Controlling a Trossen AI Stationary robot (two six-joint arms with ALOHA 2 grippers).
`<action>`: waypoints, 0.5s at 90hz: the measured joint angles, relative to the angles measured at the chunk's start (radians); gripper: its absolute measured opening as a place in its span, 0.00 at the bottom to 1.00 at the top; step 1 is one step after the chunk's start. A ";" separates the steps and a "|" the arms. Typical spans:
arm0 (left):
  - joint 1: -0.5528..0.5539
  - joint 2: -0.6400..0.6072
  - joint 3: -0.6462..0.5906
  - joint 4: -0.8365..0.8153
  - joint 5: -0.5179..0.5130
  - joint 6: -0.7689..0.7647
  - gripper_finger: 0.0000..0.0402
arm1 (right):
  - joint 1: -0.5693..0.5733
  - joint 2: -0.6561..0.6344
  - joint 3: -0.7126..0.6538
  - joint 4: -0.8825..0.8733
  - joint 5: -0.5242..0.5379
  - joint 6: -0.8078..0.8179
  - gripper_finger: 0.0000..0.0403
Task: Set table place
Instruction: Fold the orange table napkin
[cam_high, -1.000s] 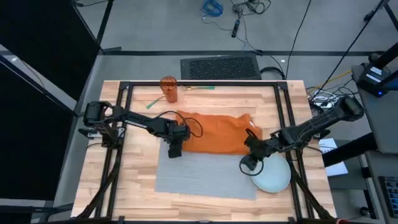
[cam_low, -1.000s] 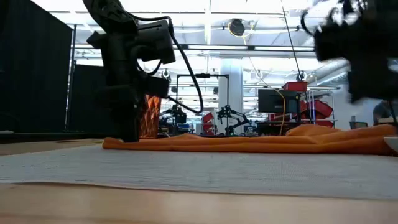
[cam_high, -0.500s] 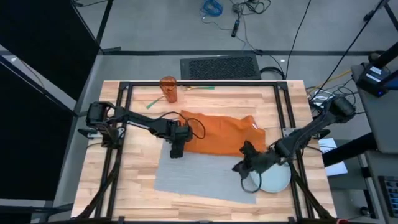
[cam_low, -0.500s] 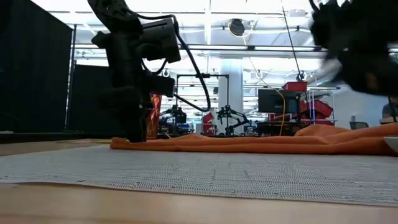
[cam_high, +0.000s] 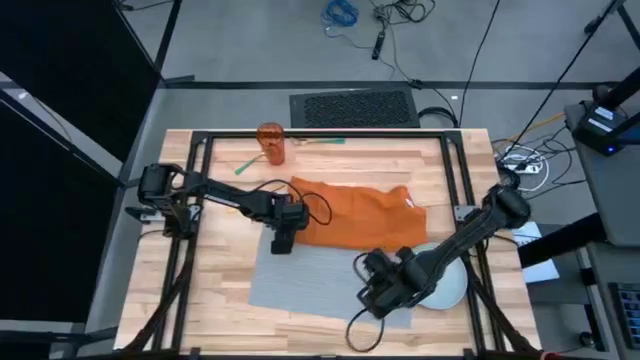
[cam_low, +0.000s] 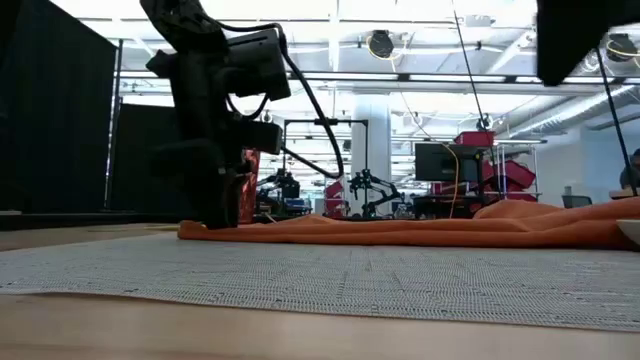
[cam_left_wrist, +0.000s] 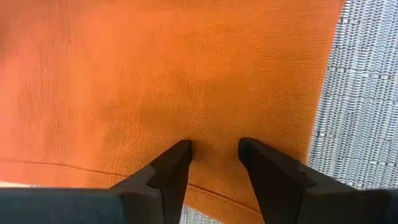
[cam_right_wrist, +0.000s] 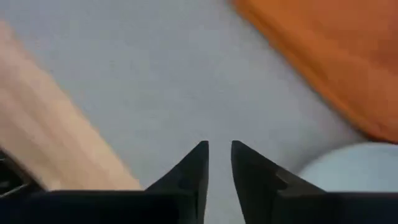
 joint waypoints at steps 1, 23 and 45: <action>0.000 0.000 0.000 0.001 -0.001 0.003 0.36 | 0.000 0.008 0.006 0.000 -0.001 -0.001 0.13; -0.001 0.000 0.000 0.008 -0.008 0.045 0.36 | 0.005 0.137 0.035 -0.124 -0.218 0.093 0.25; -0.005 0.000 0.001 0.024 -0.012 0.068 0.36 | 0.027 0.142 0.036 -0.182 -0.233 0.217 0.44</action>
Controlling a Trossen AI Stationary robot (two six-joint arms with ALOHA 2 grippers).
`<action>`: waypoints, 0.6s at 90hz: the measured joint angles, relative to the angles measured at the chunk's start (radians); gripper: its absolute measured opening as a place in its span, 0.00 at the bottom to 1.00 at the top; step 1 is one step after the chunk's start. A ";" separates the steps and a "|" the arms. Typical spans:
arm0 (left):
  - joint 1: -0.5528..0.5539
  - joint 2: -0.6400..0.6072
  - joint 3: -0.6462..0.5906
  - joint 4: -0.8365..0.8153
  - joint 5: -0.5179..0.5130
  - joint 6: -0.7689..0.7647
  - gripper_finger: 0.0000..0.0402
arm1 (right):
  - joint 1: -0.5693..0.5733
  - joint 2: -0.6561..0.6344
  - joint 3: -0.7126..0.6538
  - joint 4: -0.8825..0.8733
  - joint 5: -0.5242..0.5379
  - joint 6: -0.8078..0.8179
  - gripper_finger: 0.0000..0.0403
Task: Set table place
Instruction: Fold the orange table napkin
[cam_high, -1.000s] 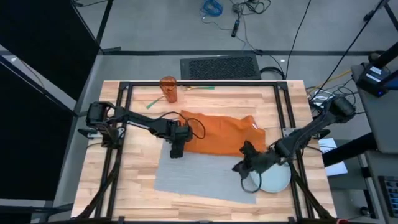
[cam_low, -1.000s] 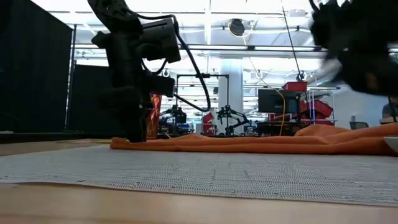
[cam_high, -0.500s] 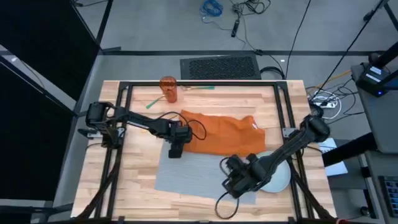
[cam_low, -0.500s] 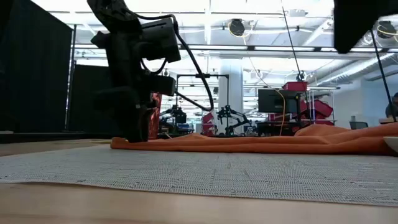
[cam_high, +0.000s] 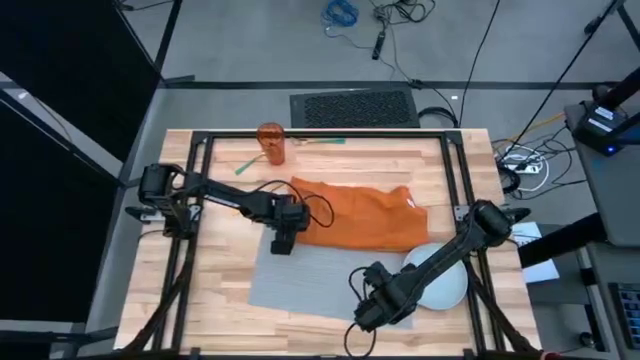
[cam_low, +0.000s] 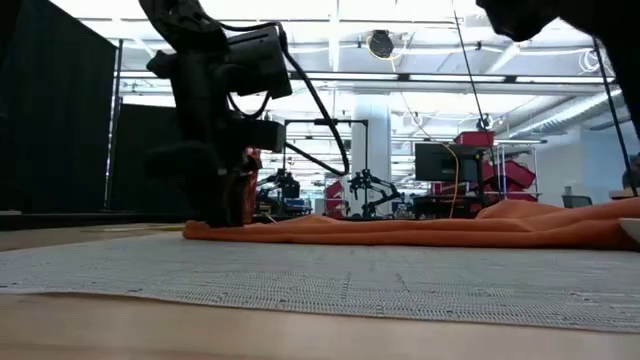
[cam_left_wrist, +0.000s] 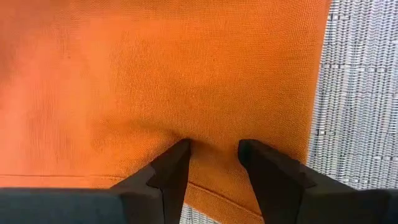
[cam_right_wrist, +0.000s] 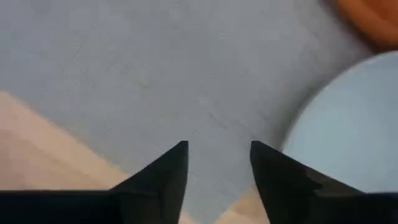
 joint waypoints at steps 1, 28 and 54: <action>0.000 0.000 0.000 0.000 0.000 0.000 0.36 | 0.001 0.001 0.000 -0.009 -0.005 0.005 0.44; -0.001 0.000 0.000 0.000 -0.002 0.009 0.36 | 0.011 0.059 -0.001 -0.086 -0.091 -0.017 0.44; -0.001 0.000 0.000 -0.001 -0.002 0.005 0.36 | 0.011 0.100 -0.003 -0.125 -0.131 -0.113 0.40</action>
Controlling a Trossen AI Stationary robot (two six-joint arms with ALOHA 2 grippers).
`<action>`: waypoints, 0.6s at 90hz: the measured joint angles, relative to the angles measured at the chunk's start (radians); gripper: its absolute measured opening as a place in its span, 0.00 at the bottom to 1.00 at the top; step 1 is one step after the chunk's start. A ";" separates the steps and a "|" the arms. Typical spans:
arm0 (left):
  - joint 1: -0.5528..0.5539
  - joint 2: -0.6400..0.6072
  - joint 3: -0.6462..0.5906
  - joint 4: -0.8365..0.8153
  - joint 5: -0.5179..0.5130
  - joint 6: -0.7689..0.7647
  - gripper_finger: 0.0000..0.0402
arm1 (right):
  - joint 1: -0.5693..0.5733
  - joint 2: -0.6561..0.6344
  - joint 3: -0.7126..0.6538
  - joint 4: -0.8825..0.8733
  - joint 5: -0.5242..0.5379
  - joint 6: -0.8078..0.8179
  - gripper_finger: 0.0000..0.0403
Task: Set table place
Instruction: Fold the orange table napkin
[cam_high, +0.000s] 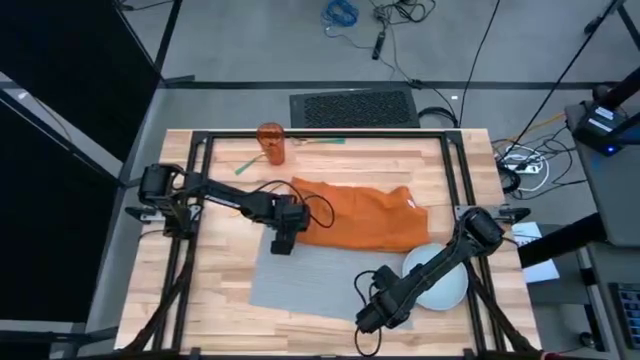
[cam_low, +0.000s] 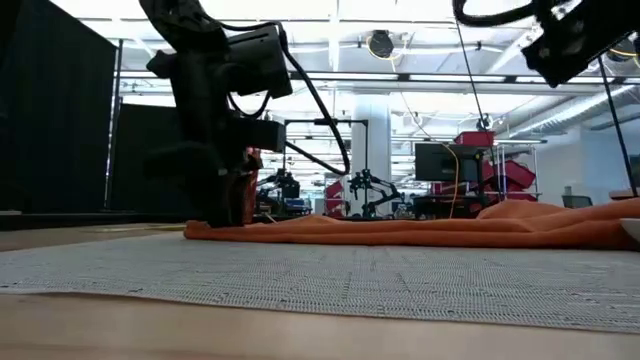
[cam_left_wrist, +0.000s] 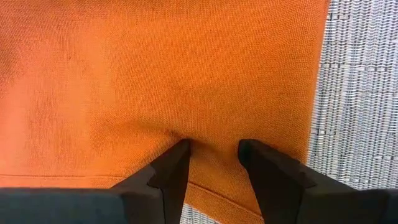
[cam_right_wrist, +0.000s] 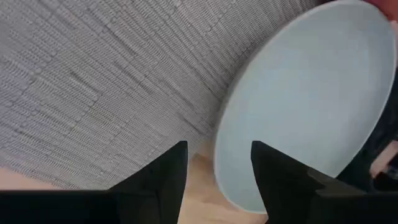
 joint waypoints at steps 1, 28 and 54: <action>0.000 0.000 0.000 0.000 0.000 0.000 0.36 | 0.000 0.001 0.000 0.000 0.000 -0.004 0.40; -0.013 0.000 0.000 -0.001 -0.008 -0.005 0.36 | -0.005 0.004 -0.104 0.049 -0.050 -0.039 0.40; -0.017 0.000 0.000 0.000 -0.011 0.002 0.36 | -0.006 0.000 -0.211 0.173 -0.106 -0.048 0.40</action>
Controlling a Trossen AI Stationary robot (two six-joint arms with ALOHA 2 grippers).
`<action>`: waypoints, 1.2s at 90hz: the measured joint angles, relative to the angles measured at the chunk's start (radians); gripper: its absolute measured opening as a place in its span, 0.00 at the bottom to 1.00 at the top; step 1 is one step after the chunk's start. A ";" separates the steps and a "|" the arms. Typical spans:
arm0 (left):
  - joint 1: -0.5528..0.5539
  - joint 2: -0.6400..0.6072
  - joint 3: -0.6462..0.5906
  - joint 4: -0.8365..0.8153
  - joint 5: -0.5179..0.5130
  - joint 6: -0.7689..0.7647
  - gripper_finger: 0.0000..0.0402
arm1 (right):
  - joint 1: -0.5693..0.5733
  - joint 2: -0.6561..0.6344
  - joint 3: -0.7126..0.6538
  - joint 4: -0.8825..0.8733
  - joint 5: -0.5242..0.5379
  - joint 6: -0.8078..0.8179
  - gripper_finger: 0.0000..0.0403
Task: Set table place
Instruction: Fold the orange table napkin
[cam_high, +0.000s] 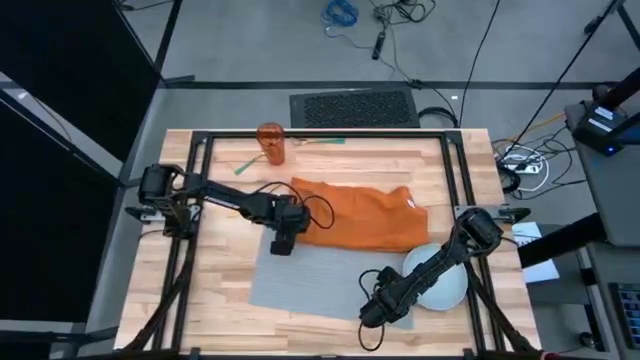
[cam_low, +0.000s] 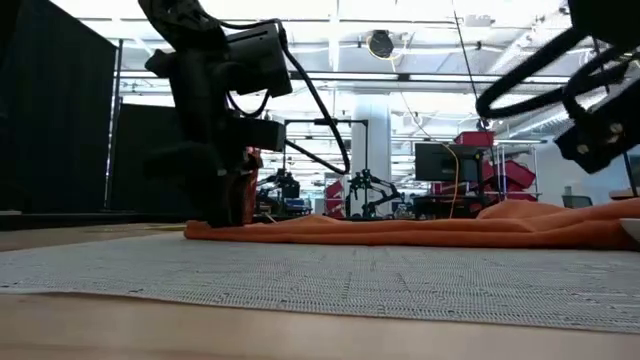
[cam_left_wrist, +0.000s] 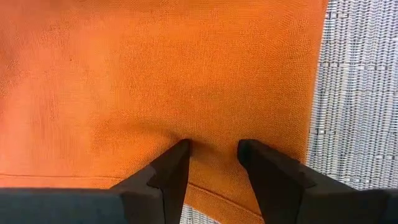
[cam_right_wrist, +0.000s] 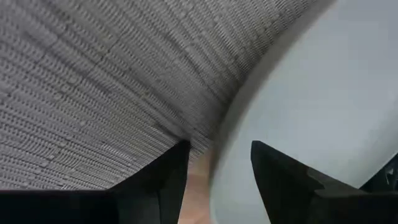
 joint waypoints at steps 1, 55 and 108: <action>0.000 0.000 0.000 0.000 0.000 0.000 0.36 | 0.000 0.000 -0.002 -0.001 0.000 0.000 0.40; -0.002 0.000 0.000 0.018 0.007 -0.001 0.36 | -0.007 0.004 -0.024 -0.074 0.072 -0.071 0.01; -0.002 0.000 0.000 0.021 0.006 0.018 0.36 | 0.011 0.003 0.111 -0.171 0.226 -0.040 0.00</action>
